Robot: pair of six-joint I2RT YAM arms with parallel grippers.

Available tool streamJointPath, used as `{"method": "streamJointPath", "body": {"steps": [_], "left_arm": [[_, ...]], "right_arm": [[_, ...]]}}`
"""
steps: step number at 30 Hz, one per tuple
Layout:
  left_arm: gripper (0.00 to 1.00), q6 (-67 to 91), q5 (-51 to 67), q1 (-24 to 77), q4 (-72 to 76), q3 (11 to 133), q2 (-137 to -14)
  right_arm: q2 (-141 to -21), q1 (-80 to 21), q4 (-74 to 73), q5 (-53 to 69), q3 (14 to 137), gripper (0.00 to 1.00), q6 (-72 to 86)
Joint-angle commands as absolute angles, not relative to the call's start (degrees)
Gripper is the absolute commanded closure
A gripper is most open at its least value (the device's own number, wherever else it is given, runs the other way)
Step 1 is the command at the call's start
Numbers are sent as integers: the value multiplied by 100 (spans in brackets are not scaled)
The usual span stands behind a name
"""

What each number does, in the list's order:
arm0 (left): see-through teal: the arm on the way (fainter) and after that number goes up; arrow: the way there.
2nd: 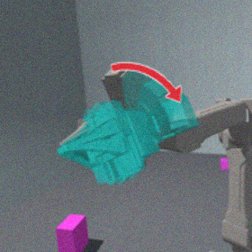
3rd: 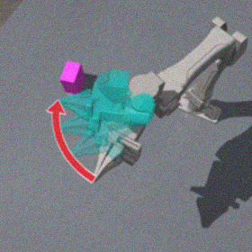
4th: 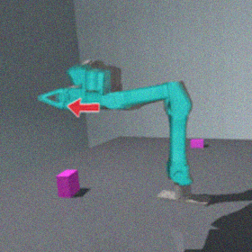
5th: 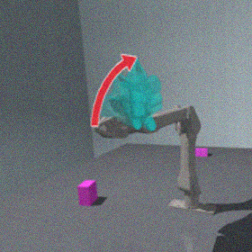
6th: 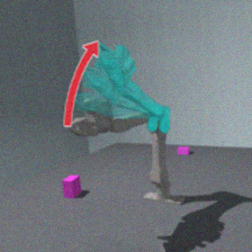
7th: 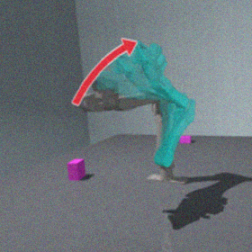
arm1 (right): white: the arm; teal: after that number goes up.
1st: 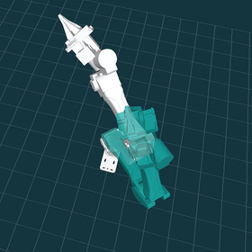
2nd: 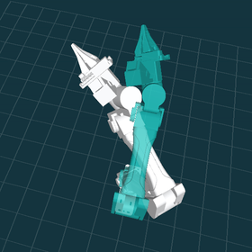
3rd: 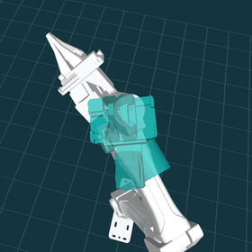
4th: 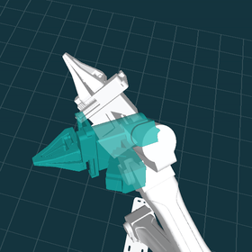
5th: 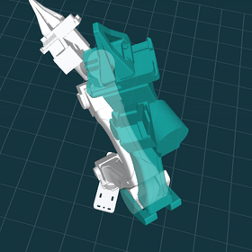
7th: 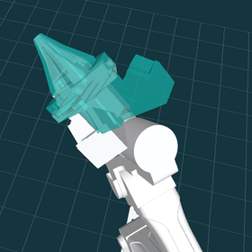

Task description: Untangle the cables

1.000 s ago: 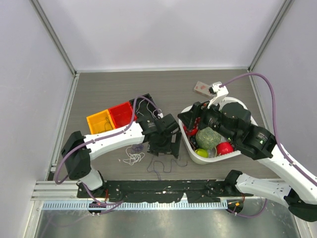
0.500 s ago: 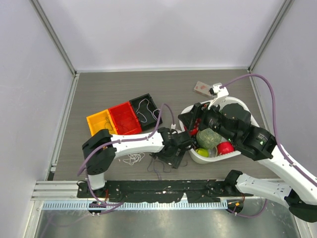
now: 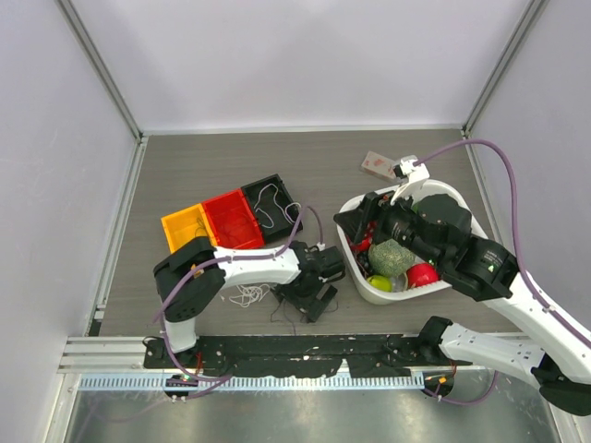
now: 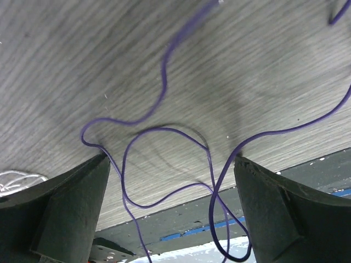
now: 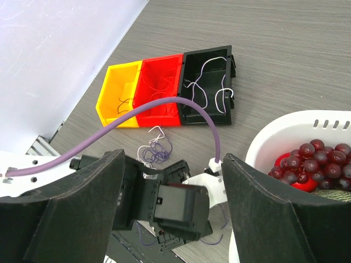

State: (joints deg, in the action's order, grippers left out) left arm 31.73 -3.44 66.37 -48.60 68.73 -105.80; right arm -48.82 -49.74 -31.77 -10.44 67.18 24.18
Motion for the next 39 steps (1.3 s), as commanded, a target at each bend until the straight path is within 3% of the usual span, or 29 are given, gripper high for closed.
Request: {"method": "streamJointPath", "body": {"steps": [1, 4, 6, 12, 22, 31, 39], "left_arm": [[0, 2918, -132, 6416, -4491, 6741, -10424], [0, 2944, -220, 6416, -4456, 6689, -10406], [6, 2988, -211, 6407, -4412, 6610, -10459], [45, 3313, -491, 6416, -4315, 6390, -10345], [100, 3287, -1054, 6407, -4921, 7066, -9642], [100, 3831, -1046, 5969, -5221, 7461, -8264], [100, 4271, -1204, 4283, -5782, 7962, -6822]], "right_arm": [[-4737, -4957, -3041, -1143, 6741, 24, 2461], [-4755, -4948, -3076, -1134, 6759, 24, 2461], [-4755, -4957, -3067, -1134, 6767, 24, 2461], [-4755, -4957, -3076, -1213, 6812, 24, 2452], [-4772, -4957, -3076, -1248, 6829, 26, 2487], [-4746, -4957, -3094, -1309, 6759, 26, 2540], [-4834, -4957, -3032, -1283, 6794, 26, 2487]]}}
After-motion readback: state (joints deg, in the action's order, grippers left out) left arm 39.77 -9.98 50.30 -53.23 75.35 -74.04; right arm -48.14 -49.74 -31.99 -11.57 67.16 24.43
